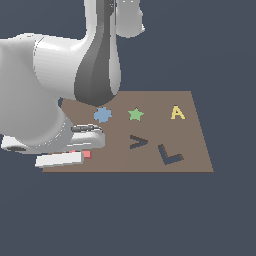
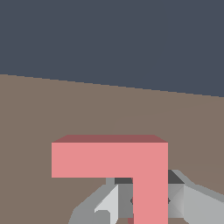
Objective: Insert a designated object into the corresponding slot on a board.
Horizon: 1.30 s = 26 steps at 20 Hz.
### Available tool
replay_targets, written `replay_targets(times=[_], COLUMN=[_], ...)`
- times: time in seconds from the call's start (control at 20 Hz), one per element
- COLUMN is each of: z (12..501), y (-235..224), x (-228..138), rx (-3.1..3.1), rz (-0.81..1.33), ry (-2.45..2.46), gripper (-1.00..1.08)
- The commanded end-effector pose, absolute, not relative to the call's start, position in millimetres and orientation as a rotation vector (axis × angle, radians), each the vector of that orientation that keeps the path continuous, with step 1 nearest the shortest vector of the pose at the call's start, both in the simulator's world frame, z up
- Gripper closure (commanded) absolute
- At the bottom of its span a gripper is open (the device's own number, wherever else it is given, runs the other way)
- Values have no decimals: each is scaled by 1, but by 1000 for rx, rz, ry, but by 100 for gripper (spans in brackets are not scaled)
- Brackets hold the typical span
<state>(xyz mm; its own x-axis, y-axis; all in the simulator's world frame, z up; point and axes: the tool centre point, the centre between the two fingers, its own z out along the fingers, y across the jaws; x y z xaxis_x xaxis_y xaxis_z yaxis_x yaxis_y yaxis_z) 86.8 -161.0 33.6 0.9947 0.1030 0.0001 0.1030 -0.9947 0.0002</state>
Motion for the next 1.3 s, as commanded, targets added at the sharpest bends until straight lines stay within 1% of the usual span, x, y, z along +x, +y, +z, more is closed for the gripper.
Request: replay_targets(times=[0.0, 0.15, 0.35, 0.5, 0.95, 1.1, 1.25], z=[33, 34, 34, 35, 39, 40, 40], y=[-159, -147, -117, -82, 46, 76, 97], x=[87, 88, 90, 93, 96, 96, 96], rx=[3137, 3137, 3135, 3133, 3123, 3120, 3118], rz=[-1, -1, -1, -1, -1, -1, -1], ry=[164, 175, 204, 237, 355, 382, 401], gripper=[108, 108, 108, 108, 108, 108, 108])
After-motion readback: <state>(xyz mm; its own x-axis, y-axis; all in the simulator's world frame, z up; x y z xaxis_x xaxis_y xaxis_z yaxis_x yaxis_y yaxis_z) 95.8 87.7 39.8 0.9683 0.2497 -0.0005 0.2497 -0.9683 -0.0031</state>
